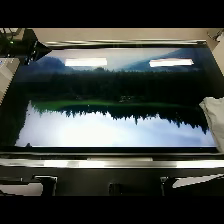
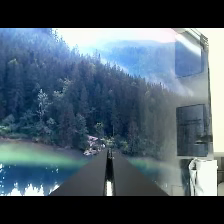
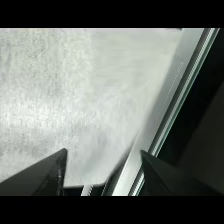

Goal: Fold the clothes and pants, and hang the long-sleeved shirts on hangers.

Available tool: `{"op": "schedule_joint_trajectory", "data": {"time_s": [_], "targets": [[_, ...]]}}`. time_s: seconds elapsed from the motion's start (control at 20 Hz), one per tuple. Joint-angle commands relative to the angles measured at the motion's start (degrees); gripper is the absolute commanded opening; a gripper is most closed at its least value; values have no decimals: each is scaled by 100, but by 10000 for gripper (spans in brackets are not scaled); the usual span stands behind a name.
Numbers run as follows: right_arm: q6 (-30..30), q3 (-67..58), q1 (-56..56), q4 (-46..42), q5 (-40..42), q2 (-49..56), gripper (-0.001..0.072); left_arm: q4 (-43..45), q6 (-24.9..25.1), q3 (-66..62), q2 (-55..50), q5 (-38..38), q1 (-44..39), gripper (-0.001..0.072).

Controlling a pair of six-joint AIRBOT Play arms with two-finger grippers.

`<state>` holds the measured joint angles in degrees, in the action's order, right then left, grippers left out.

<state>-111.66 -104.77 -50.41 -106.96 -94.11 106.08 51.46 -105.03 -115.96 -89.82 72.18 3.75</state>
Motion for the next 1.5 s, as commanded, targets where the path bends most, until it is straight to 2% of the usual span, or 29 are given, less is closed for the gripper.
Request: {"op": "schedule_joint_trajectory", "data": {"time_s": [0.0, 0.05, 0.15, 0.2, 0.25, 0.3, 0.4, 0.45, 0.6, 0.7, 0.8, 1.0, 1.2, 1.45], "targets": [[240, 2, -2, 26, 214, -352, 569, 0, 11, 0, -4, -24, 9, 32], [238, -2, -2, 79, 337, -531, 569, 0, 11, 0, -4, -50, 11, 57], [269, -2, -2, 481, 686, -920, 562, 2, 85, 0, -2, -155, 11, 57], [501, -2, -2, 1021, 883, -1110, 521, 2, 201, 0, -2, -210, 13, 57], [800, -2, 4, 1711, 1043, -1276, 434, 2, 323, 0, -2, -256, 22, 55], [1198, -2, 46, 2634, 1228, -1436, 276, 4, 485, 0, 4, -282, 46, 38], [1943, -2, 334, 4096, 1416, -1735, 76, 4, 824, 0, 9, -267, 140, 16], [2232, -2, 597, 4498, 1460, -1886, 38, 7, 966, 0, 9, -258, 221, 15], [2664, -2, 1803, 4669, 1523, -2334, 37, 144, 1449, 0, 22, -181, 457, 15], [2706, -2, 2736, 4513, 1532, -2516, 36, 896, 1556, 0, 66, 81, 474, 14], [2686, -4, 3685, 3952, 1609, -2597, 36, 1513, 1556, 0, 92, 203, 402, 13], [2385, -2, 5090, 2822, 2090, -2601, 36, 1631, 1727, 0, 87, 166, 251, 14], [2159, -2, 5348, 2653, 2269, -2603, 37, 1633, 1725, 0, 85, 133, 234, 17], [2216, -2, 5342, 2629, 2256, -2603, 38, 1609, 1613, 0, 55, 328, 212, 18]]}}
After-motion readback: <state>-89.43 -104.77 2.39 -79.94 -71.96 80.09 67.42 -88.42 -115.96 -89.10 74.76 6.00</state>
